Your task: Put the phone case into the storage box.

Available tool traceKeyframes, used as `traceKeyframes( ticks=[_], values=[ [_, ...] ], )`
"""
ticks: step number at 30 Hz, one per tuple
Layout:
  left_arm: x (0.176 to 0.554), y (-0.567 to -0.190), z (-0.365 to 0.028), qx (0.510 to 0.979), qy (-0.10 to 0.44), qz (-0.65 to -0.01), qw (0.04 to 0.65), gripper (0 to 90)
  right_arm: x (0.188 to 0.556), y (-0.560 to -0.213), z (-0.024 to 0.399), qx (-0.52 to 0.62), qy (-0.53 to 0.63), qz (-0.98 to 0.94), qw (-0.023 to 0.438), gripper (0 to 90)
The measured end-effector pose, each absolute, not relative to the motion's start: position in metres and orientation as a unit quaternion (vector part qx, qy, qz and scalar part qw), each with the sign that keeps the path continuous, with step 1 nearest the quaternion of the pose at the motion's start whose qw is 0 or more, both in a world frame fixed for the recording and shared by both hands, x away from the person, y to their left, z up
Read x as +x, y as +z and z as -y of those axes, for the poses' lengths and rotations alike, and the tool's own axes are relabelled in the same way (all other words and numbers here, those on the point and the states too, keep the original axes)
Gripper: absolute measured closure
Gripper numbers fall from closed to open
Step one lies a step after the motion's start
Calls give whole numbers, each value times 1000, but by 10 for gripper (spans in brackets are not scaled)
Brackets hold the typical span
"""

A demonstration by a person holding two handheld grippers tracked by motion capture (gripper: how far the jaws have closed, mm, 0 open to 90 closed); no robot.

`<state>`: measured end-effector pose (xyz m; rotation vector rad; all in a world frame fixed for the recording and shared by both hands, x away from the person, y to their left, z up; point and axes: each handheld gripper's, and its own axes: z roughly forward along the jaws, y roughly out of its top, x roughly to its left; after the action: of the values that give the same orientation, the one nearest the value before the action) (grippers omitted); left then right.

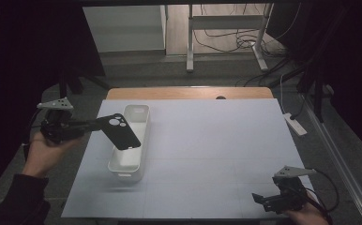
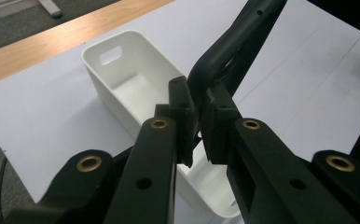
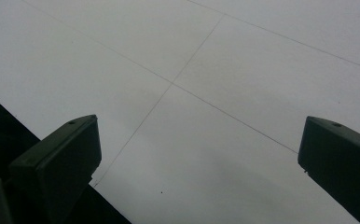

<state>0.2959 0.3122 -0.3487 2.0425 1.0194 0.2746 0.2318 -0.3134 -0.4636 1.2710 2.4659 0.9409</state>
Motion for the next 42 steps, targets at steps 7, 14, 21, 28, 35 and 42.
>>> traceKeyframes(
  ticks=[7, 14, 21, 28, 35, 42],
  values=[
    [305, -357, -318, 810, 106, -410, 405, 834, 232, -464, 313, 431, 319, -838, 104, 0],
    [313, -364, -316, 813, 105, -407, 403, 834, 232, -464, 313, 430, 318, -839, 101, 0],
    [326, -372, -310, 818, 105, -403, 398, 834, 233, -464, 313, 431, 317, -839, 99, 0],
    [344, -379, -306, 823, 107, -400, 390, 834, 233, -464, 313, 430, 317, -840, 96, 0],
    [366, -386, -301, 830, 109, -393, 379, 834, 233, -465, 313, 430, 317, -840, 96, 1],
    [388, -390, -299, 834, 109, -390, 374, 834, 233, -465, 313, 429, 316, -841, 94, 3]
  ],
)
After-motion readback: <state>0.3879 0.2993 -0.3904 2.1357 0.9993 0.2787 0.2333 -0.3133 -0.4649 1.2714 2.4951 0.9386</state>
